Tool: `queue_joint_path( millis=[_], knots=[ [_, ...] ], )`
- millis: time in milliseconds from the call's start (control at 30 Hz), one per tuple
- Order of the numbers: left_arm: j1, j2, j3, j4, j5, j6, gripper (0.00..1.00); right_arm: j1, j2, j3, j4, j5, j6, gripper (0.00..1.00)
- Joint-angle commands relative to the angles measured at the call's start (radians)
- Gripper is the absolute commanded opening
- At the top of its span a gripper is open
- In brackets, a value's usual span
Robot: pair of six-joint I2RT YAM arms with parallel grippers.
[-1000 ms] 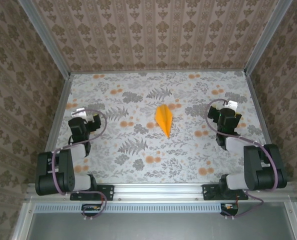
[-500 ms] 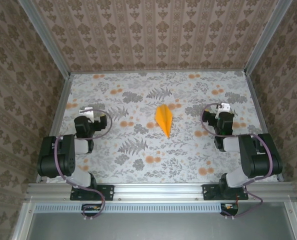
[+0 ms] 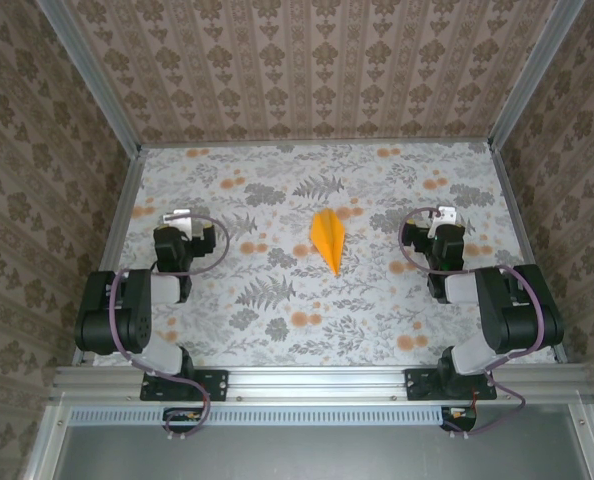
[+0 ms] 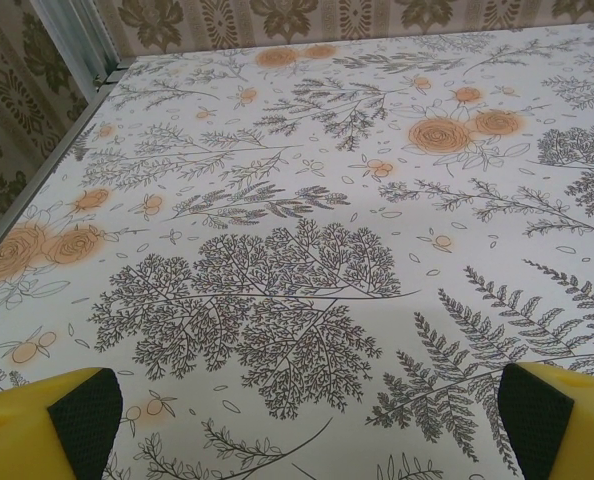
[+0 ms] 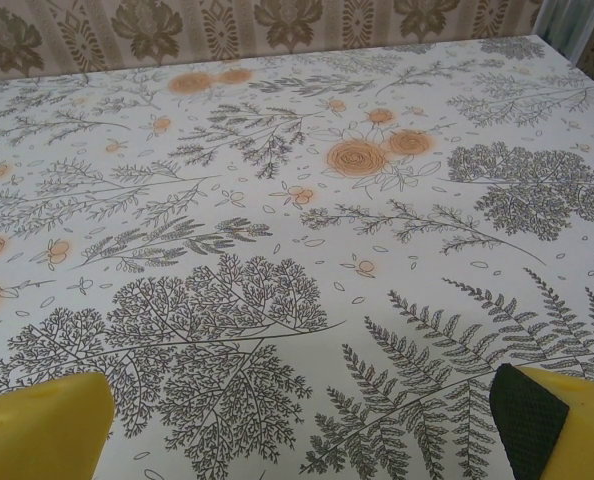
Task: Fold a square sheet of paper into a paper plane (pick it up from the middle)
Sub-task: Reset both arms
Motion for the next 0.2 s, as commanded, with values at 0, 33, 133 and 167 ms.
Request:
queue_joint_path(
  millis=[0,33,133,167],
  knots=[
    [-0.001,0.007,0.026,-0.003,-0.007,0.024,1.00,0.005,-0.002,0.012,0.034,-0.012,-0.012,1.00],
    [0.000,0.007,0.027,-0.005,-0.006,0.023,1.00,0.005,-0.002,0.012,0.033,-0.012,-0.012,1.00],
    [-0.001,0.007,0.025,-0.002,-0.006,0.025,1.00,0.006,-0.003,0.010,0.035,-0.012,-0.012,1.00],
    [-0.001,0.006,0.024,-0.001,-0.007,0.025,1.00,0.007,-0.005,0.006,0.042,-0.014,-0.015,1.00]
  ],
)
